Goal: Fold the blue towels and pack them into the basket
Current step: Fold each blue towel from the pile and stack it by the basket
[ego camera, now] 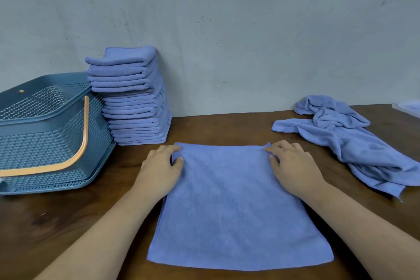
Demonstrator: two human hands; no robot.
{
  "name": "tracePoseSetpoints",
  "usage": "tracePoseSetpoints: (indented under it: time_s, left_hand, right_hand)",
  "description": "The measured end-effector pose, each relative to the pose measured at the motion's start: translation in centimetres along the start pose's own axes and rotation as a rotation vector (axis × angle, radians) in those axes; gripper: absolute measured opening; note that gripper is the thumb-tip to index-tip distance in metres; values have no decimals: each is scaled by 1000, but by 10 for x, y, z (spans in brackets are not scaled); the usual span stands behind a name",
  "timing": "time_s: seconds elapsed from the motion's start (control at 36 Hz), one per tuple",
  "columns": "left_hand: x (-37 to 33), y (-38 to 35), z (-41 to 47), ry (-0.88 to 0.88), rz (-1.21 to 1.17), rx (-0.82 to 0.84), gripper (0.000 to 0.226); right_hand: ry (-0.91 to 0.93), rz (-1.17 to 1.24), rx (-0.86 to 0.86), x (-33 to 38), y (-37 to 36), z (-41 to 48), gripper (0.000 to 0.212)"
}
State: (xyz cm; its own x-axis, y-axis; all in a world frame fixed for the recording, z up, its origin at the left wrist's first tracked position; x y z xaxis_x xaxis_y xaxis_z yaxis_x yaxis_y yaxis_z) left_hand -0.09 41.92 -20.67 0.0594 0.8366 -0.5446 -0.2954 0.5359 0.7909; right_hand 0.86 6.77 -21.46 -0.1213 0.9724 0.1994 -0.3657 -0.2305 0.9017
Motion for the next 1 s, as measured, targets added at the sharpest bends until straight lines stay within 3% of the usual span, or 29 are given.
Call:
tracePoseSetpoints:
  time_s: [0.08,0.19,0.36,0.44,0.53,0.58,0.72,1.0]
  left_hand:
    - [2,-8,-4,-18,105,69,42]
    - [4,-7,-8,-38,45,62,41]
    - [22,2,-4,145,-322,24,39]
    - [27,2,-4,202,-326,50,43]
    - [26,0,-6,228,-340,57,49]
    - [22,0,-8,217,-326,58,54]
    - [10,-3,-14,154,-295,95,50]
    - [25,11,-6,175,-173,-23,36]
  right_hand:
    - [8,-14,6,0,0,0,37]
    - [0,-35,-9,-3,1,0,34]
    - [81,3,-197,4,28,1,32]
    - [182,215,-39,28,21,-4,39]
    - [183,200,231,40,-6,-15,56]
    - [170,186,311,41,-16,-18,62]
    - [181,86,355,39,-25,-18,68]
    - [156,27,406,35,-26,-19,68]
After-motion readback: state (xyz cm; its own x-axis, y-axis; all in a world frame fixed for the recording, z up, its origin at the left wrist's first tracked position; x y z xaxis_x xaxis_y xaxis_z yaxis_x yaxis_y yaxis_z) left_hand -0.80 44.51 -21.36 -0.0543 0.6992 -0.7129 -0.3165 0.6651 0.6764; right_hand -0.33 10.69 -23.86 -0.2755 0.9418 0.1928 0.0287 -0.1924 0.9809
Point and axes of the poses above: each hand's wrist, its own z-axis towards the middle knuckle, its own y-axis out of the back of the hand, x = y × z, the point moved 10 cm from there along z, towards the middle knuckle, and after that the axes turned 5 degrees about -x, right-handed, at the moved point
